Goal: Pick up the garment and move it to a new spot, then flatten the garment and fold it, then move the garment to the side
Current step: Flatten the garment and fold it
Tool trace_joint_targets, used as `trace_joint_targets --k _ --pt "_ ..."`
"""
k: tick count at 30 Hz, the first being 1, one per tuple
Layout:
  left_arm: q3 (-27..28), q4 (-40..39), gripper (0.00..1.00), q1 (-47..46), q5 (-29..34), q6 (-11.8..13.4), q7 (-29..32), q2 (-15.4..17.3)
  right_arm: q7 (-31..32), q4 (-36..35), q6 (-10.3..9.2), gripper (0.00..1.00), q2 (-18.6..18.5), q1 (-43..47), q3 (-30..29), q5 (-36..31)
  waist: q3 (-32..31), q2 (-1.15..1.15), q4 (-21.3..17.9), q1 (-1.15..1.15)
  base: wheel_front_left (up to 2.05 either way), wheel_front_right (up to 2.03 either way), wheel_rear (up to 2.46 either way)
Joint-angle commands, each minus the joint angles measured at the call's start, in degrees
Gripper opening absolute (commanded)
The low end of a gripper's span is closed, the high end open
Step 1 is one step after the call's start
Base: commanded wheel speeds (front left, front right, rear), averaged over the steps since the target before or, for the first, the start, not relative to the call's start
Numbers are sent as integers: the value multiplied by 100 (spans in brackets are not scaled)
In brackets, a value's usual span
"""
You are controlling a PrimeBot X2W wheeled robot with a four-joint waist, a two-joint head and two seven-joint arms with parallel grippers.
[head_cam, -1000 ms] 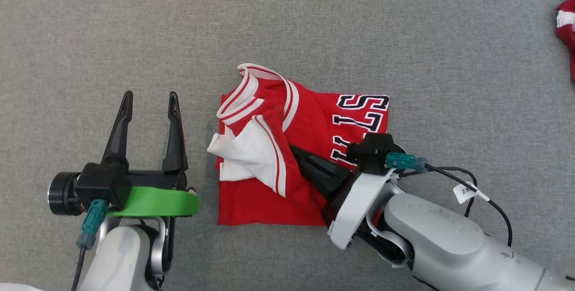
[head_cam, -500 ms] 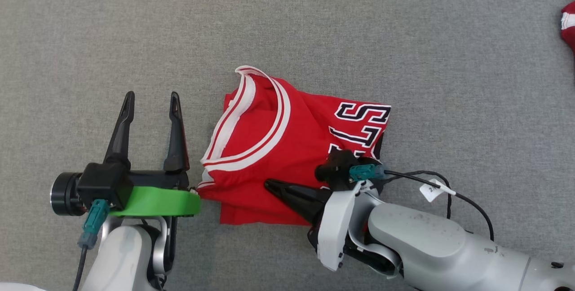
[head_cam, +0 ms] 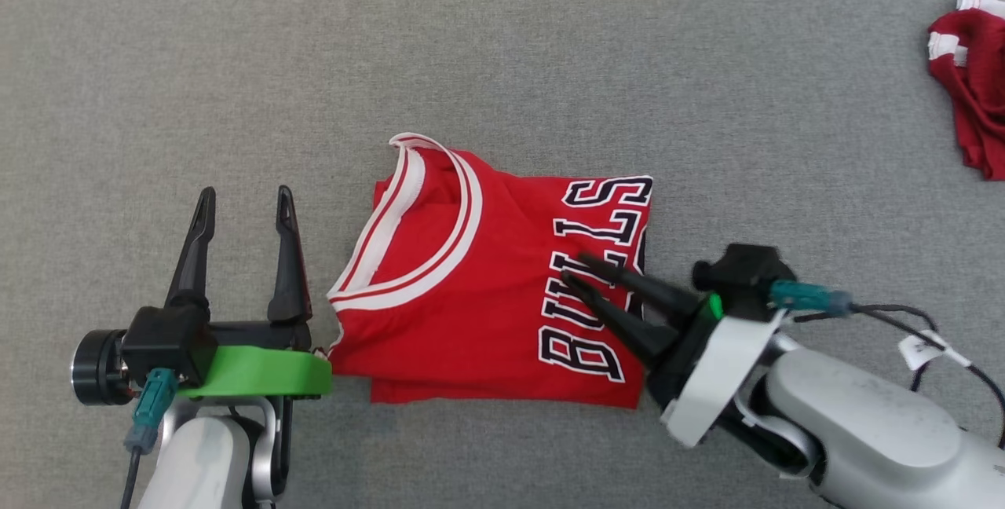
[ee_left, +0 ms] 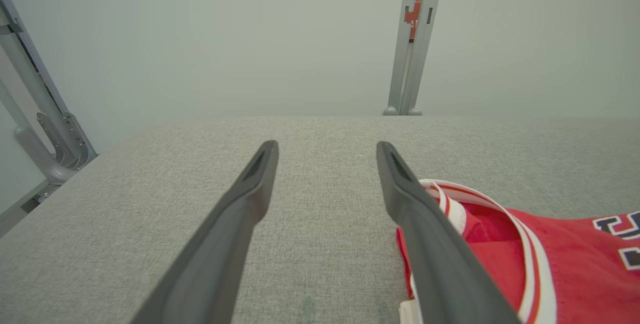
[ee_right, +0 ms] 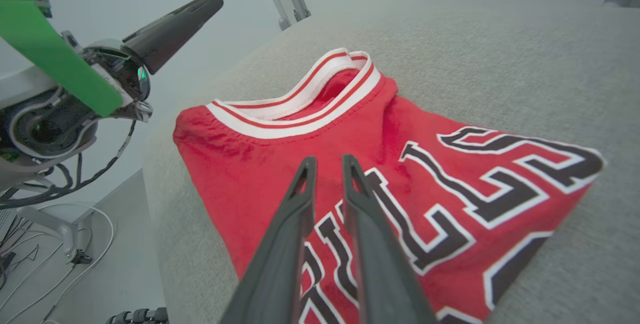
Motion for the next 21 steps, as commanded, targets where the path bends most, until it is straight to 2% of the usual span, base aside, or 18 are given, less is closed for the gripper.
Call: trace_joint_targets --k 1,4,6,10,12,16,21 --pt "26 -13 100 80 74 45 -22 73 -84 -88 1 100 -56 251 -395 -118 -104 0 -118 0 0 0 0" --pt "66 -41 100 141 81 82 11 134 -154 -188 1 100 -57 821 -1560 -441 -186 0 -216 0 0 0 0" --pt "88 -67 100 198 85 111 45 183 -179 -219 1 100 96 1235 -2495 -743 -255 0 -274 0 0 0 0" --pt "115 -157 100 324 110 174 125 270 -190 -405 1 100 667 2100 -4373 -1638 -431 0 -379 0 0 0 0" --pt "121 -189 100 392 113 192 157 314 -155 -610 2 100 951 2445 -4956 -2036 -525 0 -413 0 0 0 0" --pt "105 -222 100 519 109 197 221 395 148 -1091 2 100 1368 2980 -5678 -2664 -717 0 -446 0 0 0 0" --pt "66 -209 100 661 90 172 267 452 522 -1541 2 100 1689 3451 -5989 -2978 -948 0 -448 0 0 0 0"
